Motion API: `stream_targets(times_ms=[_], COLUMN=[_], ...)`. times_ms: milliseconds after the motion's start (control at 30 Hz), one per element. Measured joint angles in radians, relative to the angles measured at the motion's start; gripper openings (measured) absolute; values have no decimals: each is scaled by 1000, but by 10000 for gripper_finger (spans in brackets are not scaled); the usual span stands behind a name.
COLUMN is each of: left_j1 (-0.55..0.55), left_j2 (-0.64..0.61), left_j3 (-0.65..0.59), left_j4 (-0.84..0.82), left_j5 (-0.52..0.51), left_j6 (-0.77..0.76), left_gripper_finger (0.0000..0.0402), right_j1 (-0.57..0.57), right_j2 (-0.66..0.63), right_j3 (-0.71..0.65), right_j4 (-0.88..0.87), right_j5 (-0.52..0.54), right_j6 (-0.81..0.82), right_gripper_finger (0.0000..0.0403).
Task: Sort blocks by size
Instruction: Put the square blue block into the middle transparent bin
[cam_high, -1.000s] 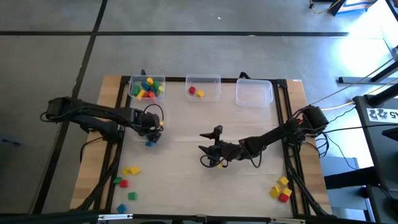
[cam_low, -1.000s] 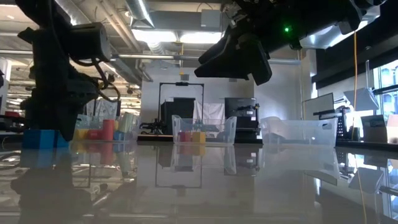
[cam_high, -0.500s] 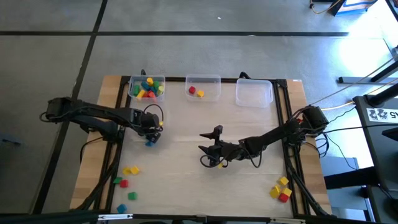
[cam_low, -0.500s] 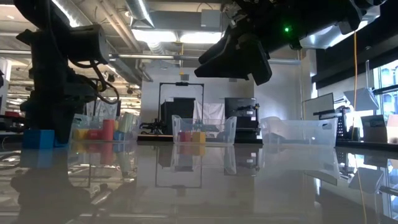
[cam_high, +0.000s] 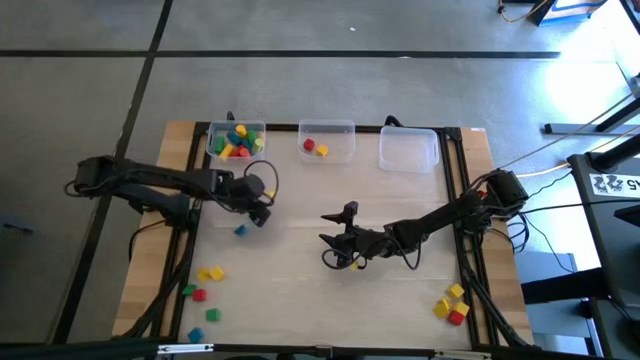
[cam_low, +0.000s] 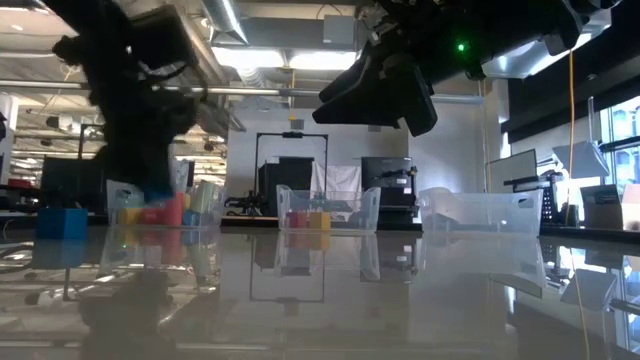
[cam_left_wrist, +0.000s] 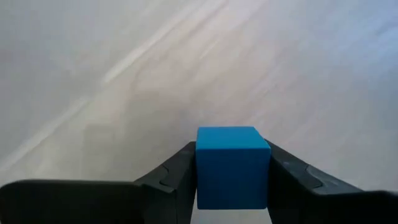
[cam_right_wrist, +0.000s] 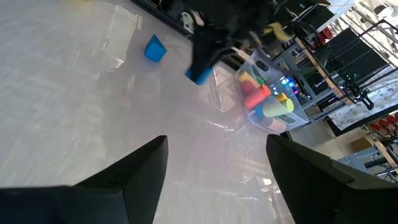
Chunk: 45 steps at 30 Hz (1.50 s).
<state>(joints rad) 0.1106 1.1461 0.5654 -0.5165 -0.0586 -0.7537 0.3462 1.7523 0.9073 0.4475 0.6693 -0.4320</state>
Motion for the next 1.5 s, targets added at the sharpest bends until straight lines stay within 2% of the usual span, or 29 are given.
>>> stream_targets(times_ms=[333, 633, 867, 1367, 1500], left_j1=[96, 205, 277, 354, 372], left_j2=[0, 41, 157, 461, 521], left_j3=[58, 60, 78, 354, 393], left_j4=[250, 454, 562, 569, 615], left_j5=[-4, -4, -4, -5, -8], left_j6=[160, 221, 260, 404, 444], left_gripper_finger=[141, 140, 141, 142, 142], right_j1=[-9, -9, -15, -15, -15], right_j2=[0, 0, 0, 0, 0], right_j3=[0, 0, 0, 0, 0], right_j4=[1, 5, 2, -7, -8], right_j5=[0, 0, 0, 0, 0], right_j6=[0, 0, 0, 0, 0], right_gripper_finger=[278, 278, 278, 278, 278])
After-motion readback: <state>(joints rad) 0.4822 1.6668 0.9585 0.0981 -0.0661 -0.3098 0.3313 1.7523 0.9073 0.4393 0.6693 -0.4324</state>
